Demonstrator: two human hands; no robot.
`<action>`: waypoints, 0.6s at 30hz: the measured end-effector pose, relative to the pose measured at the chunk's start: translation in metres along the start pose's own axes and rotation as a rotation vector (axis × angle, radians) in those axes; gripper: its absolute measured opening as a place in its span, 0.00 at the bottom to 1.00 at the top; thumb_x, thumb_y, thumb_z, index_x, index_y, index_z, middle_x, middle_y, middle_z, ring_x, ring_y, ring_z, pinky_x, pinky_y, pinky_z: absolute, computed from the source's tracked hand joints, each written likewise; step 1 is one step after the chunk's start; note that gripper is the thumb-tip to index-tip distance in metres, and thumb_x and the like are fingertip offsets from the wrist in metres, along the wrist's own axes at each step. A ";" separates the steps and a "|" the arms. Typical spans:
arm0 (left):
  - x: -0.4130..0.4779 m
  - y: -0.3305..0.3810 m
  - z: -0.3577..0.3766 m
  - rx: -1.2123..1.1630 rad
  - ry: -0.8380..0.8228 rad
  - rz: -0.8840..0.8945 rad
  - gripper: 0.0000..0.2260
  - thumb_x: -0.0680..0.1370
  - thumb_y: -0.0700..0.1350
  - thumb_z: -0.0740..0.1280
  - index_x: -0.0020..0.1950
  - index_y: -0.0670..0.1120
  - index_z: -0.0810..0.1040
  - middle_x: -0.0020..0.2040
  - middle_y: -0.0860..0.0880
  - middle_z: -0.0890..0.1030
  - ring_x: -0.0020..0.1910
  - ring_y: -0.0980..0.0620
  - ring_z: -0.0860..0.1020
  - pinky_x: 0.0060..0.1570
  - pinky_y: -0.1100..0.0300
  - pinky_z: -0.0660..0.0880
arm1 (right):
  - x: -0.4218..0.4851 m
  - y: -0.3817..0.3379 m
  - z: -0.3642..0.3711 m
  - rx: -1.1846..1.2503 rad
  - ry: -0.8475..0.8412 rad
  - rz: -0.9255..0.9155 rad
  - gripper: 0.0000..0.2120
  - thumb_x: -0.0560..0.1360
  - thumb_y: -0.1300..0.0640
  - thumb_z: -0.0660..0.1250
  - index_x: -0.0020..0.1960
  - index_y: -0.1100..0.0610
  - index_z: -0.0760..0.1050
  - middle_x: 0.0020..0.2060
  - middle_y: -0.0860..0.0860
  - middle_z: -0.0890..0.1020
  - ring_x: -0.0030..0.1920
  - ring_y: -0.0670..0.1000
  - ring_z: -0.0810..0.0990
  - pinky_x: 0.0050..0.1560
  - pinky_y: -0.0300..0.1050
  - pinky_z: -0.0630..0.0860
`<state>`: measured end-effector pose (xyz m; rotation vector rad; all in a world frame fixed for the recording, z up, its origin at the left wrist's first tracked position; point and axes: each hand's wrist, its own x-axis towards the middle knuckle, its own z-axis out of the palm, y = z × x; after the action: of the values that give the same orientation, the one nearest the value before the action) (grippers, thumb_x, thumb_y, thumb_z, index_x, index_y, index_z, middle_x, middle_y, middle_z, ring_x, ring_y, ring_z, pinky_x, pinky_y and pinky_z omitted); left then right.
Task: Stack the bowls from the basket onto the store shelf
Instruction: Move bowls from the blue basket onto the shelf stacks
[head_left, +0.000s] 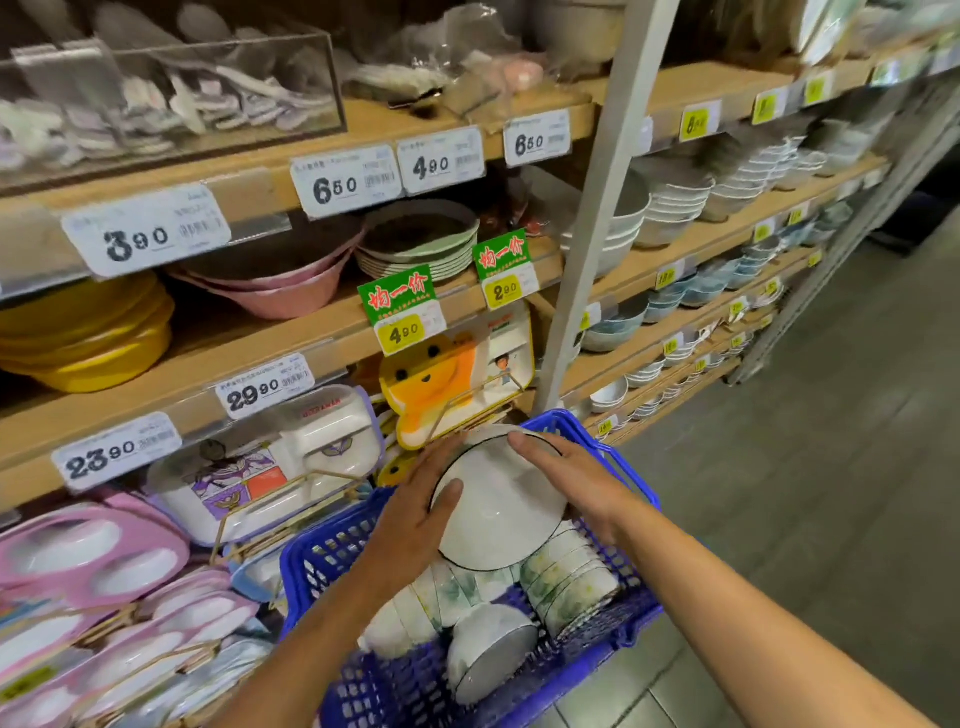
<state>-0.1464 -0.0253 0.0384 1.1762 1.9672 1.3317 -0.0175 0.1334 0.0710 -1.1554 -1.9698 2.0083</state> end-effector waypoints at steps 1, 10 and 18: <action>0.003 0.011 -0.001 -0.011 -0.015 -0.002 0.19 0.80 0.54 0.56 0.67 0.72 0.59 0.64 0.82 0.59 0.65 0.79 0.59 0.62 0.77 0.61 | -0.006 -0.010 -0.006 -0.026 0.018 -0.019 0.36 0.56 0.22 0.67 0.58 0.39 0.78 0.54 0.35 0.78 0.54 0.36 0.74 0.48 0.36 0.71; 0.025 0.119 0.032 -0.597 0.217 -0.133 0.24 0.79 0.42 0.59 0.61 0.75 0.70 0.62 0.62 0.74 0.59 0.49 0.76 0.49 0.45 0.81 | -0.048 -0.048 -0.070 0.162 0.174 -0.495 0.21 0.69 0.46 0.68 0.59 0.31 0.72 0.53 0.32 0.79 0.52 0.35 0.78 0.44 0.32 0.77; 0.055 0.222 0.112 -0.551 0.318 -0.099 0.16 0.79 0.52 0.56 0.55 0.75 0.72 0.61 0.60 0.76 0.59 0.50 0.75 0.50 0.40 0.79 | -0.079 -0.086 -0.165 0.633 0.245 -0.512 0.19 0.67 0.58 0.61 0.54 0.47 0.81 0.55 0.49 0.82 0.55 0.56 0.79 0.45 0.49 0.78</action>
<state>-0.0033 0.1112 0.1983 0.6279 1.6538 1.9322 0.0954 0.2377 0.2026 -0.6266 -1.2007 1.8747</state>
